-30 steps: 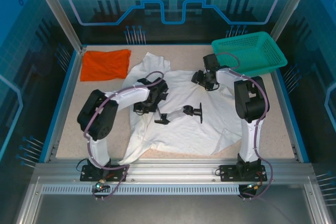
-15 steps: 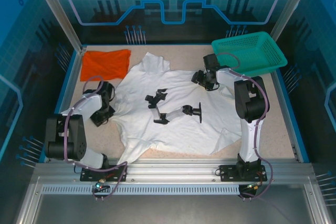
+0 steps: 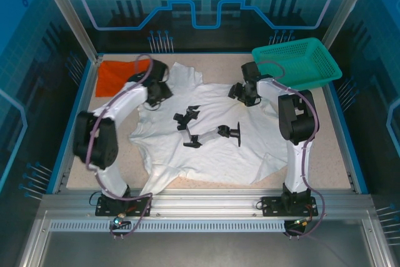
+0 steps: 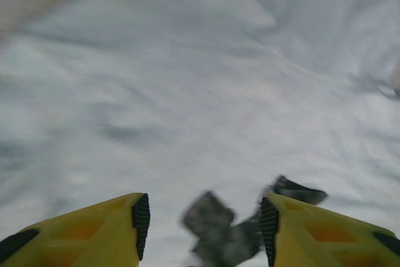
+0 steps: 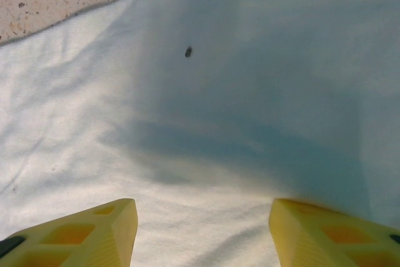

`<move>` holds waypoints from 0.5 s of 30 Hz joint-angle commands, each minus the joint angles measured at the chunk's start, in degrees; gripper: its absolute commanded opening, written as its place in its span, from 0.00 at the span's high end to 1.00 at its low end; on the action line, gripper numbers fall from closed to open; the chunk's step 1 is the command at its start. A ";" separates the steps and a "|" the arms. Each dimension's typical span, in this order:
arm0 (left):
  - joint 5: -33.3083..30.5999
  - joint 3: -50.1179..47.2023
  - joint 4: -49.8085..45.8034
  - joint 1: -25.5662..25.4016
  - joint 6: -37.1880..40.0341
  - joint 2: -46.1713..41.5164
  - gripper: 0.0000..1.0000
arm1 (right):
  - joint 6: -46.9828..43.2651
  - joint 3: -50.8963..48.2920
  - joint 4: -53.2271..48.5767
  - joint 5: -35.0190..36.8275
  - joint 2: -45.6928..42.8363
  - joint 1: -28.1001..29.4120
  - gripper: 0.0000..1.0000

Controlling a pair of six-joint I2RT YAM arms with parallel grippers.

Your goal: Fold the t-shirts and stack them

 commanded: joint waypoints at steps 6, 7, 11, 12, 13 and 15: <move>4.46 14.66 -2.60 -1.88 2.38 23.60 0.47 | -0.37 7.21 -8.38 0.50 9.00 -0.41 0.40; 2.86 16.80 -3.86 -1.87 2.62 25.53 0.47 | -0.22 8.85 -9.28 0.37 10.08 -0.27 0.40; 0.20 24.61 -6.88 -0.57 2.53 30.91 0.47 | 0.52 18.60 -14.70 0.10 16.53 0.31 0.40; -0.09 26.35 -7.28 -0.03 2.57 31.83 0.47 | 0.60 21.19 -15.91 0.10 17.97 0.46 0.40; -0.77 28.53 -8.27 0.67 2.61 33.02 0.47 | 0.85 24.04 -17.17 0.02 19.37 0.66 0.39; -1.98 33.66 -10.44 2.08 3.27 35.62 0.47 | 1.77 29.92 -19.22 0.10 22.38 1.01 0.39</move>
